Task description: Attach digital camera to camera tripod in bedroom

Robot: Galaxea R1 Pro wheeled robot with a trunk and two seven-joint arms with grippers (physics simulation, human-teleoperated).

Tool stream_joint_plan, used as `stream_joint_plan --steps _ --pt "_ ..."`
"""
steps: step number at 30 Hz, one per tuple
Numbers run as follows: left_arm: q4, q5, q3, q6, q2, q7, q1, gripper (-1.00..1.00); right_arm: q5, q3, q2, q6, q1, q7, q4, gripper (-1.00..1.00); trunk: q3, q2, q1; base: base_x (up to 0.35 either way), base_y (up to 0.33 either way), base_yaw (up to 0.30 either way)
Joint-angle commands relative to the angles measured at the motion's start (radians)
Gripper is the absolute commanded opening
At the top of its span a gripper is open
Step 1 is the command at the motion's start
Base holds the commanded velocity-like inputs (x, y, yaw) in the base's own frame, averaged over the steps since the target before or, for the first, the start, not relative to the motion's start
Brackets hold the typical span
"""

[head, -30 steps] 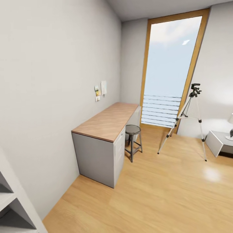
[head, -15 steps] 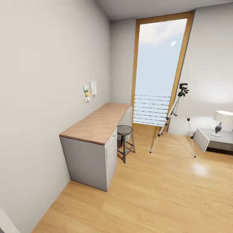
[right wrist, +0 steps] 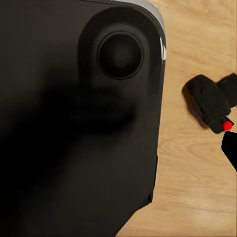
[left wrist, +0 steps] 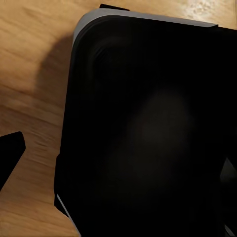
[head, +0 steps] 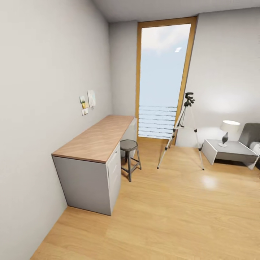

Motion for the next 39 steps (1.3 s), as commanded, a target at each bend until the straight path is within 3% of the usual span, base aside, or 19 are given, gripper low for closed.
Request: stream_joint_plan --steps 1,39 --pt "-0.001 0.007 0.0 -0.002 0.0 0.0 0.0 1.0 0.001 0.001 0.0 -0.001 -0.001 -0.001 0.001 1.0 -0.001 0.0 0.0 0.0 0.0 -0.173" --pt "-0.001 0.012 0.005 -0.002 0.0 0.0 0.0 1.0 0.0 0.001 0.0 -0.001 -0.001 -0.001 0.001 1.0 -0.001 0.0 0.0 0.0 0.0 -0.207"
